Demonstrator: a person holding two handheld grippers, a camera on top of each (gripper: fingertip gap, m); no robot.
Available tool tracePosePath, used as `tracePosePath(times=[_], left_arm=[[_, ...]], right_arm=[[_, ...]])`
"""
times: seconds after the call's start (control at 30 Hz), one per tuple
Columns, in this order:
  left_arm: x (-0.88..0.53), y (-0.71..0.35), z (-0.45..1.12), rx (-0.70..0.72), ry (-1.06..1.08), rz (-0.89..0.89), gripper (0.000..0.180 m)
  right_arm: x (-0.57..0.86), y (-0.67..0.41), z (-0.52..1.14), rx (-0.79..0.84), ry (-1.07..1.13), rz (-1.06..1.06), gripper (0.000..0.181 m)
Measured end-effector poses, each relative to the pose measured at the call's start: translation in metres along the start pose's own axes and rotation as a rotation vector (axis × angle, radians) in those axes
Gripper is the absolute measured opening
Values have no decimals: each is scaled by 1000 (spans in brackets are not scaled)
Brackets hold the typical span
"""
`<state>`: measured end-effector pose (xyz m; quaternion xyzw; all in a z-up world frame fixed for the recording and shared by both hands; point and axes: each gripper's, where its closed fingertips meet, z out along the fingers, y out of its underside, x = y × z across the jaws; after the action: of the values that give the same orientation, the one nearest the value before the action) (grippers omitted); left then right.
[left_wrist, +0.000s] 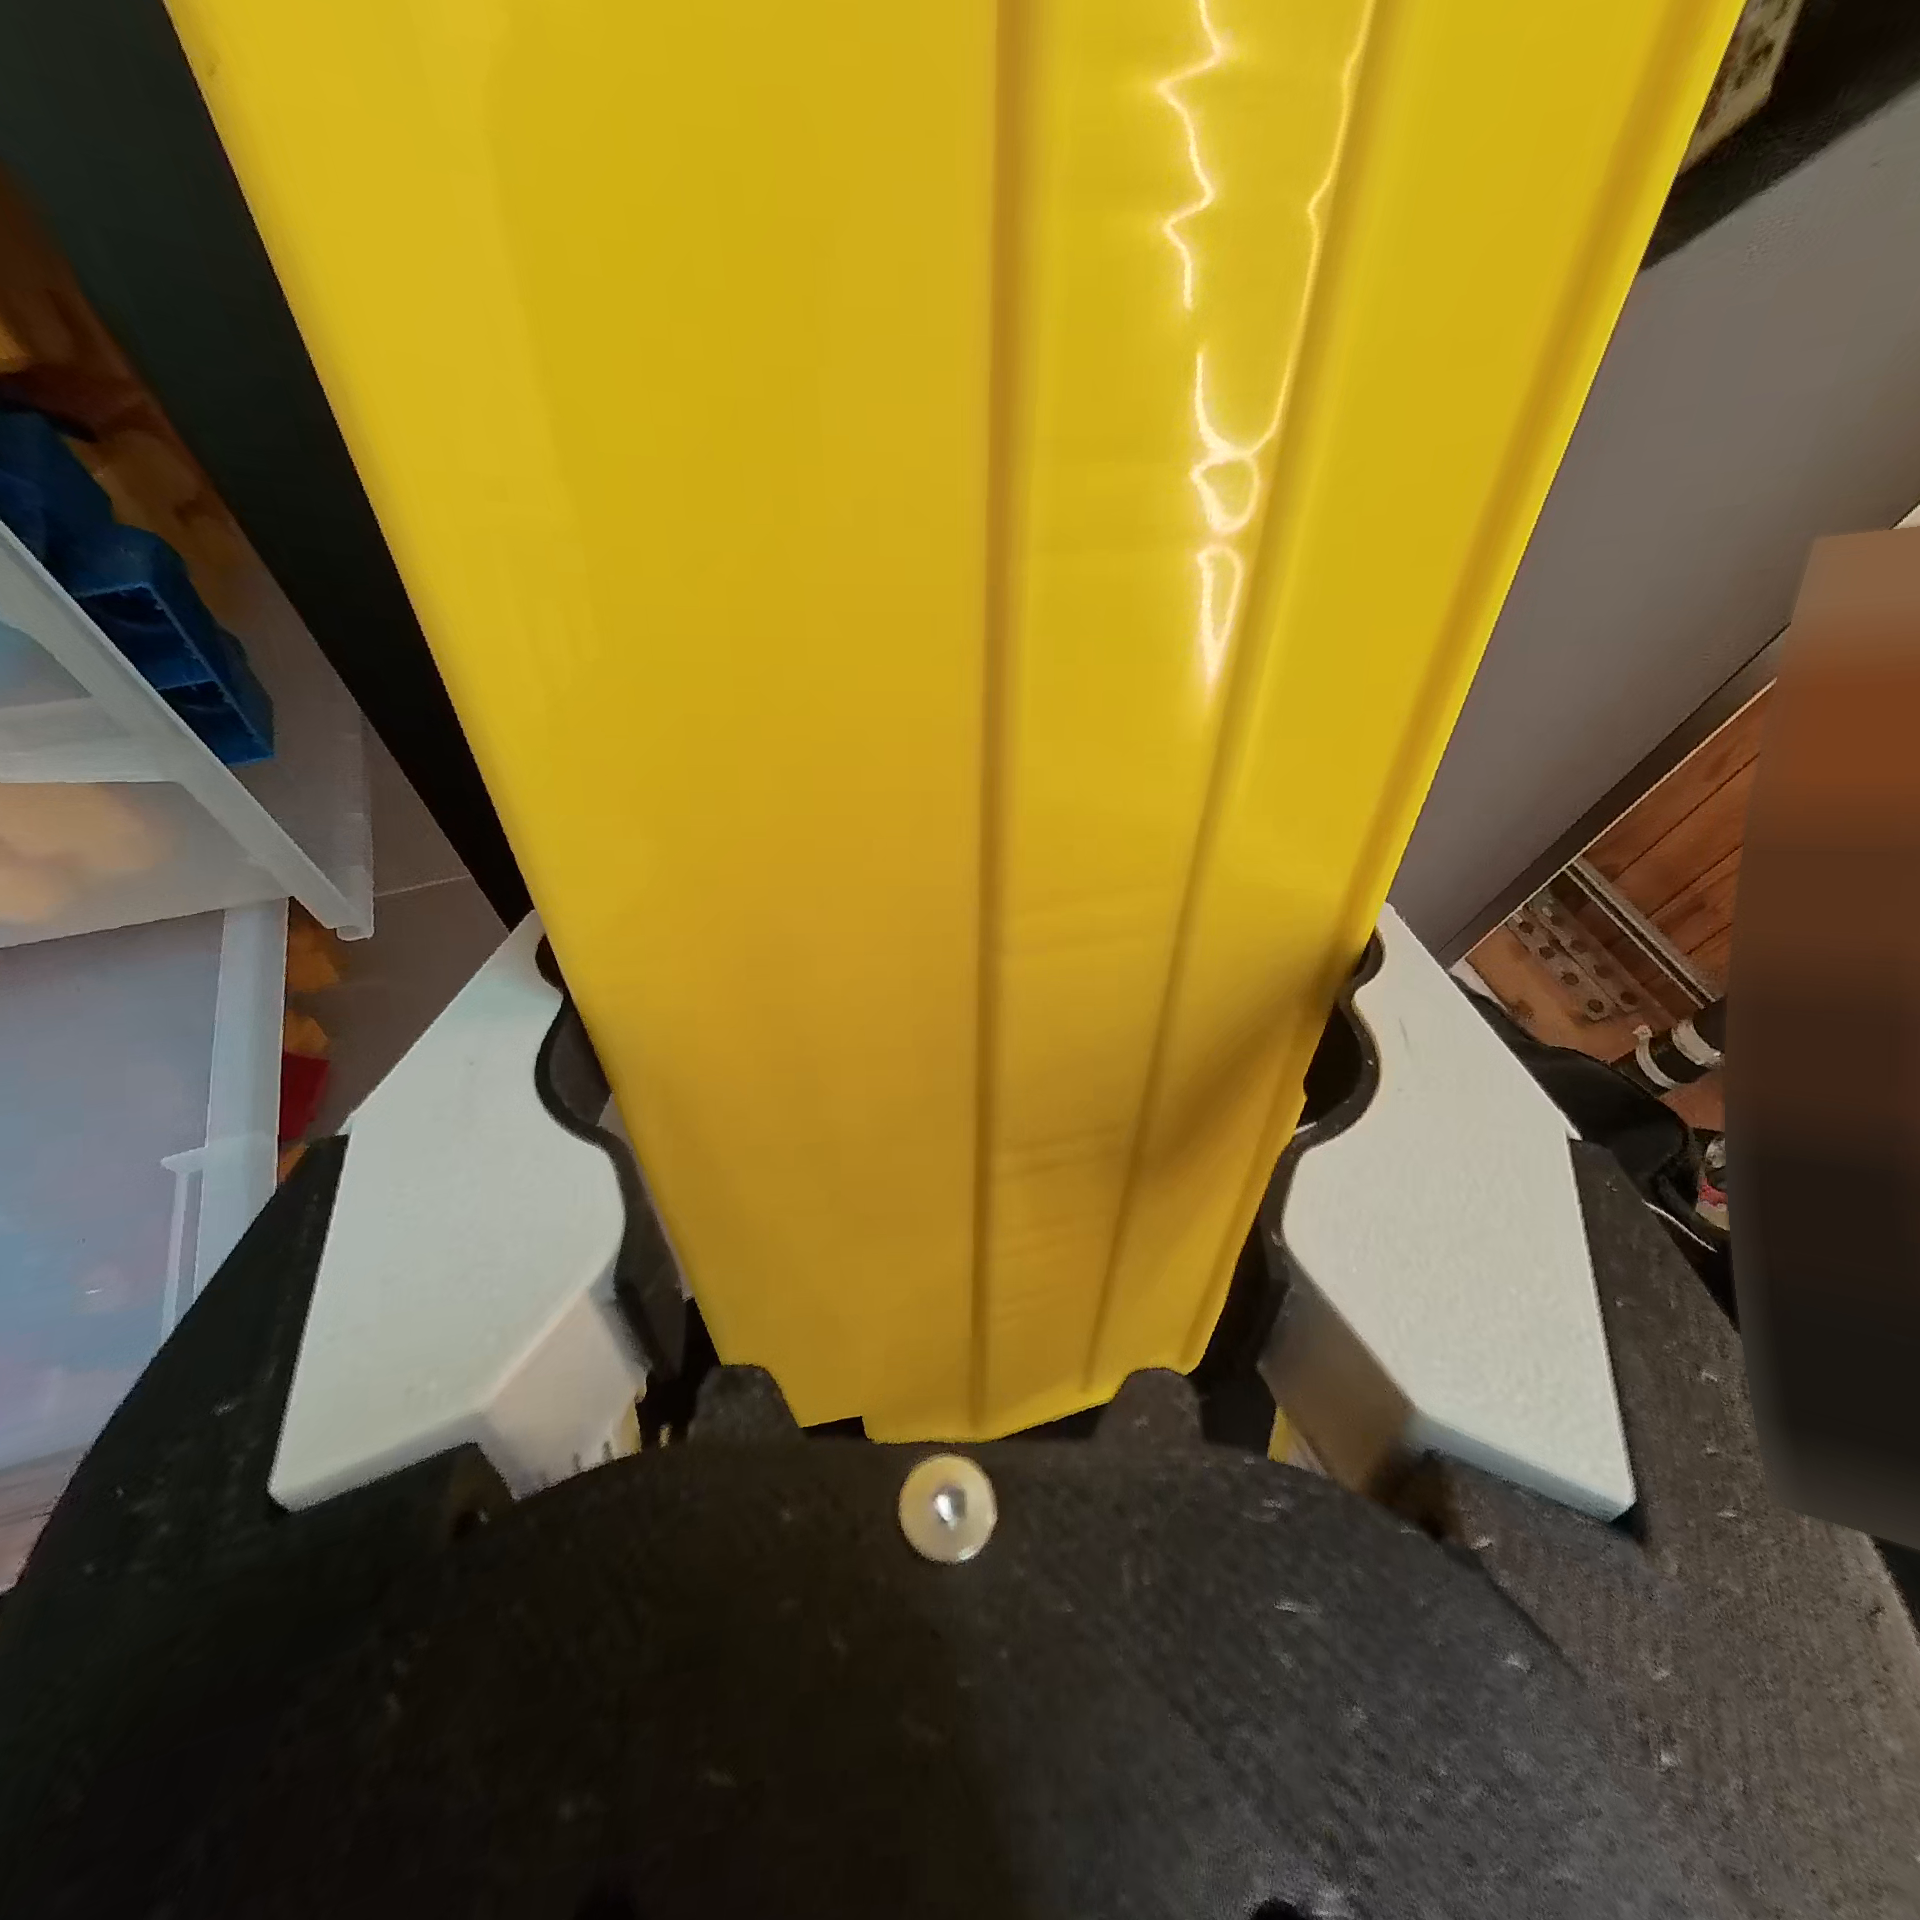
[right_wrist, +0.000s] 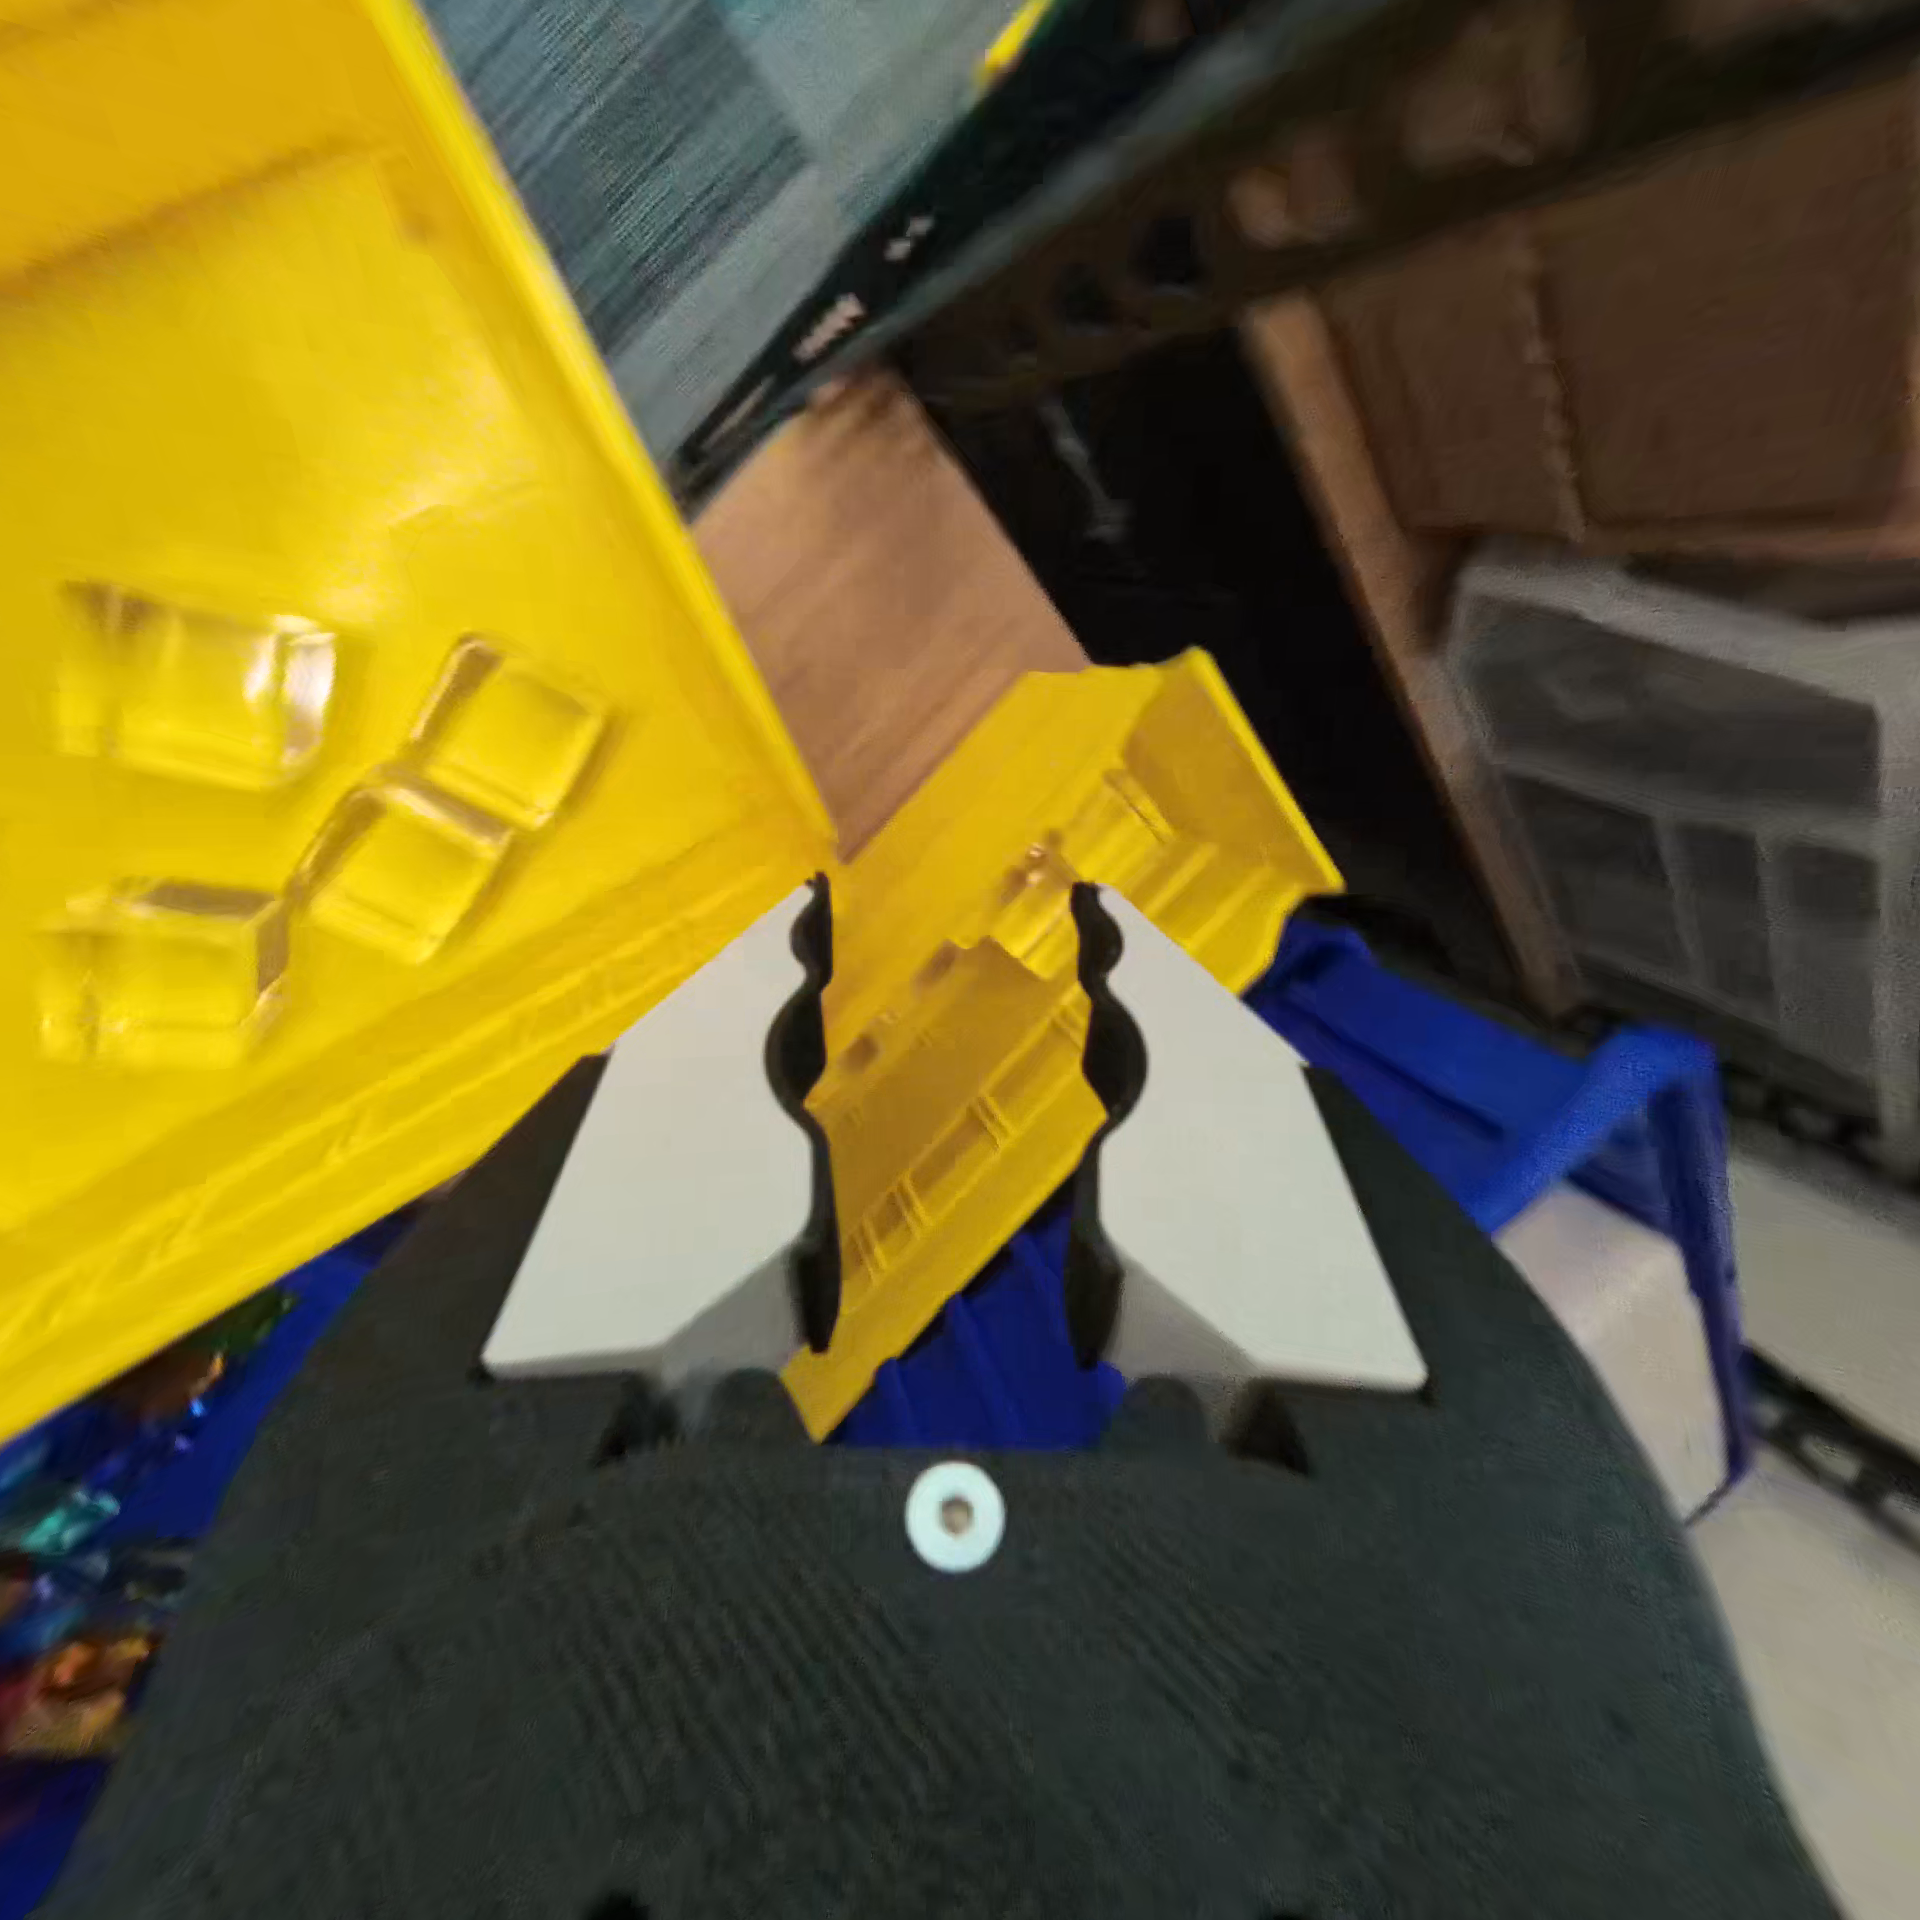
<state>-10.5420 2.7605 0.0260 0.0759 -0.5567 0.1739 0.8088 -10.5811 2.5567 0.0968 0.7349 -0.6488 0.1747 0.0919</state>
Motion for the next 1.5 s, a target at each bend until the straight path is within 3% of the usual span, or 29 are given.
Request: tracePosePath(times=[0.07, 0.13, 0.23, 0.53, 0.87, 1.3, 1.5], left_arm=[[0, 0, 0, -2, -2, -1, 137], [0, 0, 0, -3, -3, -2, 137], [0, 1, 0, -8, -6, -4, 137], [1, 1, 1, -20, -16, -5, 137], [0, 1, -1, -26, -11, -5, 137], [0, 1, -1, -39, -7, -6, 137], [0, 2, -1, -40, -6, -7, 137]], right_arm=[[34, 18, -11, 56, 80, 293, 48], [40, 26, -13, 155, -3, 586, 48], [39, 41, -4, 228, -99, 797, 47], [30, 86, 48, 20, -6, 704, 47], [4, 113, 93, -196, -95, 625, 46], [9, 88, 106, -62, -256, 738, 38], [-19, 104, 101, -179, -410, 851, 46]])
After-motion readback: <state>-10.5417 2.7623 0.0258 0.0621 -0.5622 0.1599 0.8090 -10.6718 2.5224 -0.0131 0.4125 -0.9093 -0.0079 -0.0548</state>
